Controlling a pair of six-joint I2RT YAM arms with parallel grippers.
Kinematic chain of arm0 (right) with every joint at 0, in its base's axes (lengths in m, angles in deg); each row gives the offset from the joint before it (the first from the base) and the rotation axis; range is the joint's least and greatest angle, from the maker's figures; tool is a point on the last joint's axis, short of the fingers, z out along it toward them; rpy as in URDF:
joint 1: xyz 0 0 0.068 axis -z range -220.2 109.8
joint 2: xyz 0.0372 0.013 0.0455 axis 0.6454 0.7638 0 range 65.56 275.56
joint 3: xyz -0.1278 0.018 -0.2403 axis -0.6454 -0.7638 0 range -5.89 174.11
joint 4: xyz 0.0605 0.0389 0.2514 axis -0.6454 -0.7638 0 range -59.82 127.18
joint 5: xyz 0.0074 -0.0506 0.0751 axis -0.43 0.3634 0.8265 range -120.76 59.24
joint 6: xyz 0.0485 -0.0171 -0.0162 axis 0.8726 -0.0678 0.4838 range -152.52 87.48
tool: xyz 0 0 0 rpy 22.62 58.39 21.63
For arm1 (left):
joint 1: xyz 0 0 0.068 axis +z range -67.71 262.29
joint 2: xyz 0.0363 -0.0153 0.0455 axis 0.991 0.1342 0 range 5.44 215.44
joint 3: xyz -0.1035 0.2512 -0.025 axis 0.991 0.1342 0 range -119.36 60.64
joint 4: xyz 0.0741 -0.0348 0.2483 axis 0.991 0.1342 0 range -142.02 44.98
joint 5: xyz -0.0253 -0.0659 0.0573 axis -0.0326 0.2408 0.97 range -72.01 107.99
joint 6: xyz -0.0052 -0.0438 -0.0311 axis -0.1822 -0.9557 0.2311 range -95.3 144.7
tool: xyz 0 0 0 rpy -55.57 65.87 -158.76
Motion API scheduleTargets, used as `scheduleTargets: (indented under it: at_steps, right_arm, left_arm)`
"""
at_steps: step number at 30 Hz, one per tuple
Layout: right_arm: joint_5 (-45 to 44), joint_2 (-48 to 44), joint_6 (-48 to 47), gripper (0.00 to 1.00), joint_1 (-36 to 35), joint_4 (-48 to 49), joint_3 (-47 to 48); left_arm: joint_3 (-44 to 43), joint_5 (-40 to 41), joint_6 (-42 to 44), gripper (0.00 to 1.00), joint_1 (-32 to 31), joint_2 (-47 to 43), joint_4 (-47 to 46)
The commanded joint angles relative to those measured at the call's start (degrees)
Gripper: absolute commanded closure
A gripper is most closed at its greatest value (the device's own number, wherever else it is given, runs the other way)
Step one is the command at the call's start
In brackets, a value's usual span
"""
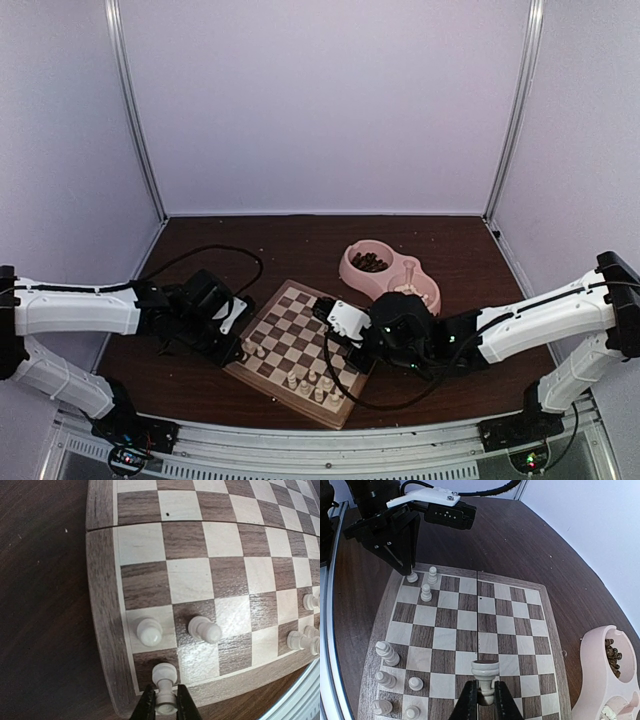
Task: Set up the chess pieces on the board
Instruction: Place the rook at a1.
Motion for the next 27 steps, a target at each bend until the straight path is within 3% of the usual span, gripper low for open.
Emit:
scheduleTargets:
  at_steps: [1,4,10,13,27]
  right_arm:
    - [-1.15,-1.23,0.33,1.0,-0.19,0.54,-0.56]
    - [-1.08,-1.26,0.33,1.0,-0.19,0.53,-0.5]
    - [-0.81,-1.12,0.3,1.0,-0.19,0.45,-0.41]
    - [-0.8,-1.13,0.33,1.0,-0.19,0.44,-0.41]
    - [-0.72,-1.21,0.29,1.0,-0.19,0.36,-0.33]
  left_arm:
    - [-1.95,3.41,0.9,0.88,-0.24,0.71,0.94]
    - [-2.13,3.92,0.82,0.86,-0.29,0.74,1.19]
    - [-2.04,3.44,0.71,0.67,-0.3,0.44,0.98]
    - [-1.75,2.92,0.78,0.65,-0.3,0.17,0.67]
    - [-1.86,1.6,1.16,0.79,-0.34,0.73,-0.66]
